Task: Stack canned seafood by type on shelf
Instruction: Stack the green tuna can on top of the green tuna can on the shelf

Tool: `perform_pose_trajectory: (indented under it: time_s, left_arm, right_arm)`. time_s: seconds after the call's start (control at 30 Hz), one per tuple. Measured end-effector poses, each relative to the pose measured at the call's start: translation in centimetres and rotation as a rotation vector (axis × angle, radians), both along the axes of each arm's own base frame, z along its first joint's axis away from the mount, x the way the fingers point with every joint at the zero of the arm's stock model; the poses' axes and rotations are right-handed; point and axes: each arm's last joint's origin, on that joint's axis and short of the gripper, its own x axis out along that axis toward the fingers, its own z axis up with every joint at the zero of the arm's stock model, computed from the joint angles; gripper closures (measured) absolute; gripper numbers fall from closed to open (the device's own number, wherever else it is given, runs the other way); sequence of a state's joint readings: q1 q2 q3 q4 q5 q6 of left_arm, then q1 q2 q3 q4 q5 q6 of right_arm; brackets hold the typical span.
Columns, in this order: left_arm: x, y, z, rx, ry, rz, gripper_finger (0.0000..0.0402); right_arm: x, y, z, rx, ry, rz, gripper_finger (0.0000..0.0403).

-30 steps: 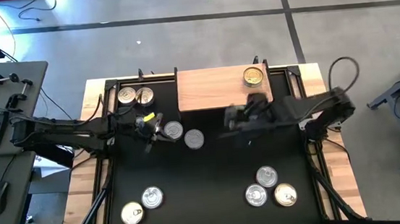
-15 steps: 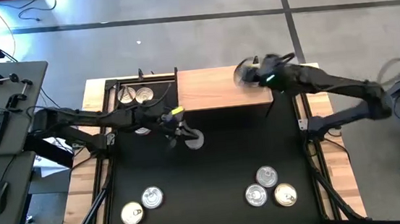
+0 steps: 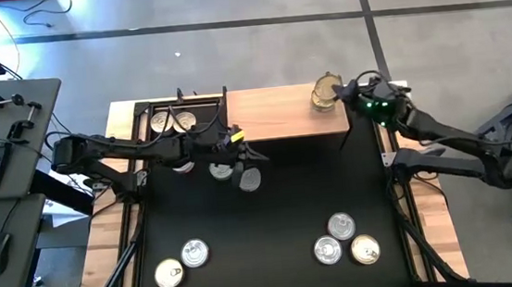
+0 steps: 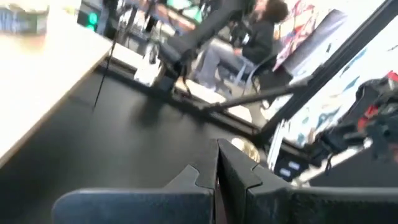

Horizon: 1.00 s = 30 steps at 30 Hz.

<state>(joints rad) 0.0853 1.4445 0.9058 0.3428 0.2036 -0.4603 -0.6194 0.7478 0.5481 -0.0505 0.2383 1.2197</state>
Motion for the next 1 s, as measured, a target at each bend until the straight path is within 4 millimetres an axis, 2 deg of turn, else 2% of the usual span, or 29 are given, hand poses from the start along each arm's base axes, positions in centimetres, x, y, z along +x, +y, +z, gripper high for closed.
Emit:
perform_pose_trajectory:
  time_s: [0.13, 0.23, 0.57, 0.77, 1.0]
  left_arm:
    - [0.0, 0.1, 0.2, 0.019, -0.022, 0.001, 0.0402]
    - [0.0, 0.3, 0.2, 0.026, -0.023, 0.009, 0.0402]
    - [0.0, 0.5, 0.2, 0.037, -0.020, 0.014, 0.0402]
    - [0.0, 0.8, 0.1, 0.062, -0.022, 0.019, 0.0402]
    - [-0.1, 0.9, 0.1, 0.053, -0.016, 0.020, 0.0402]
  right_arm:
    - [0.5, -0.4, -0.6, 0.011, -0.036, -0.002, 0.0282]
    - [0.7, -0.7, -1.3, 0.038, 0.000, -0.019, 0.0282]
    - [0.8, -0.8, -1.6, 0.077, -0.012, -0.050, 0.0281]
    - [0.8, -0.7, -1.6, 0.096, -0.012, -0.021, 0.0223]
    - [0.9, -0.7, -1.6, 0.121, -0.040, 0.006, 0.0212]
